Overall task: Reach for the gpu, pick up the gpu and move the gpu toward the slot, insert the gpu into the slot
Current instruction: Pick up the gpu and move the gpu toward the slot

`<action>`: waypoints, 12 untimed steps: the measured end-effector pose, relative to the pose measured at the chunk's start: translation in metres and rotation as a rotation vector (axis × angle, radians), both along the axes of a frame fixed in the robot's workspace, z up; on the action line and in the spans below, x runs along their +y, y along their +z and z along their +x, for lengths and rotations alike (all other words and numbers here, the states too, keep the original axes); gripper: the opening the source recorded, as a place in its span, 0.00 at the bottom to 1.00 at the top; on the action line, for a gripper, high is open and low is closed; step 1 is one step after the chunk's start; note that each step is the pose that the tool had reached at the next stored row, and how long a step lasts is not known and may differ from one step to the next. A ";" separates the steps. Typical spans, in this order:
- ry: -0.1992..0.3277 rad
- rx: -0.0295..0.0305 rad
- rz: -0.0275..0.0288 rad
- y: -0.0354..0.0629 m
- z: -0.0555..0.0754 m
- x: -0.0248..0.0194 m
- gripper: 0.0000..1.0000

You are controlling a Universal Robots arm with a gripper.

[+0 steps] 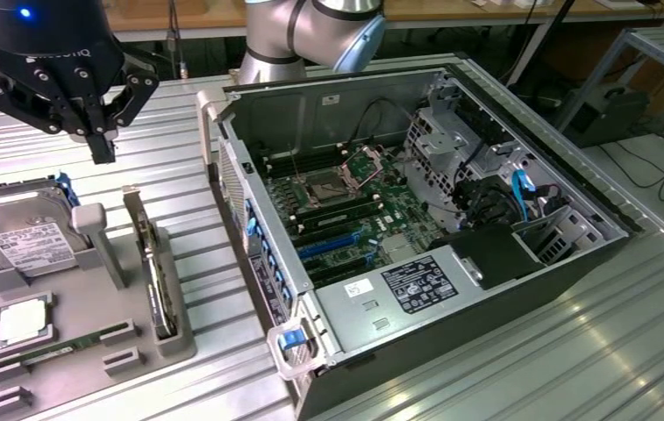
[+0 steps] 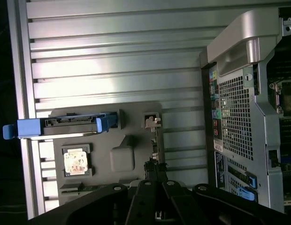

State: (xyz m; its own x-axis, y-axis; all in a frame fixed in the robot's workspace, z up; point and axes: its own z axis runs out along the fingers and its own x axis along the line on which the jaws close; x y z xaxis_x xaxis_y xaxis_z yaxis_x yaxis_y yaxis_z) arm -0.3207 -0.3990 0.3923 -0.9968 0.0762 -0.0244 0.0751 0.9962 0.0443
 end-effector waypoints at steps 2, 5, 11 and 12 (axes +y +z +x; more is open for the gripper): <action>0.000 0.0000 0.0000 0.0000 0.000 0.0000 0.11; 0.000 0.0000 0.0000 0.0000 0.000 0.0000 0.11; 0.000 0.0000 0.0000 0.0000 0.000 0.0000 0.11; 0.000 0.0000 0.0000 0.0000 0.000 0.0000 0.17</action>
State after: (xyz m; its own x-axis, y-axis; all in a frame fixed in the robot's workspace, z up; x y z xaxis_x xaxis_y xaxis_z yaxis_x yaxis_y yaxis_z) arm -0.3207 -0.3990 0.3923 -0.9968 0.0762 -0.0244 0.0751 0.9962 0.0443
